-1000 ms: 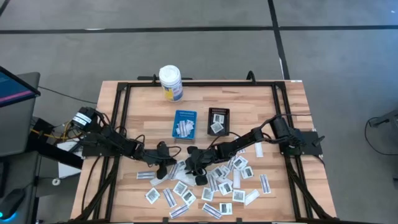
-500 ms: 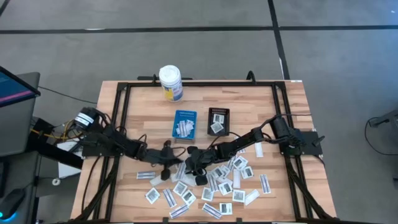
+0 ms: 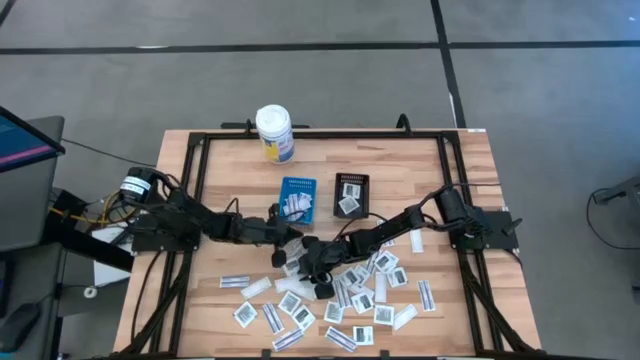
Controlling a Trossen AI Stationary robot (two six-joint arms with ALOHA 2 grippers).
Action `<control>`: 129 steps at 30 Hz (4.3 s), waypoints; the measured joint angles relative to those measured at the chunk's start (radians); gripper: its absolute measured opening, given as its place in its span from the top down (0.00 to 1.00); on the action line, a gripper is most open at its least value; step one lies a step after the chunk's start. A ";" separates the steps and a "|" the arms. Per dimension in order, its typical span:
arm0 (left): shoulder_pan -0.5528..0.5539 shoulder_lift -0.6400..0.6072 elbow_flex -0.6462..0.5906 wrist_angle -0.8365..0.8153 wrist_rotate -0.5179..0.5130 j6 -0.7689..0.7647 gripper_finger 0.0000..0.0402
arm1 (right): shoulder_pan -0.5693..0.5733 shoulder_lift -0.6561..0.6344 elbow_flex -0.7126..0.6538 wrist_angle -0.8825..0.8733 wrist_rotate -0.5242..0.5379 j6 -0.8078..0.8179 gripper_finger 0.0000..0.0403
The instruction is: Pick & Place First Aid Supplies
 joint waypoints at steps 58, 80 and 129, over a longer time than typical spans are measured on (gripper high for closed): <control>0.021 -0.509 0.001 -0.289 0.301 -0.108 0.74 | 0.117 -0.529 -0.071 -1.106 0.602 0.629 0.76; 0.068 -0.501 0.001 -0.288 0.298 -0.048 0.74 | -0.053 -0.782 -0.755 -0.534 0.544 0.919 0.76; 0.066 -0.495 0.001 -0.316 0.298 -0.170 0.74 | 0.099 -0.631 -0.529 0.232 0.831 0.067 0.98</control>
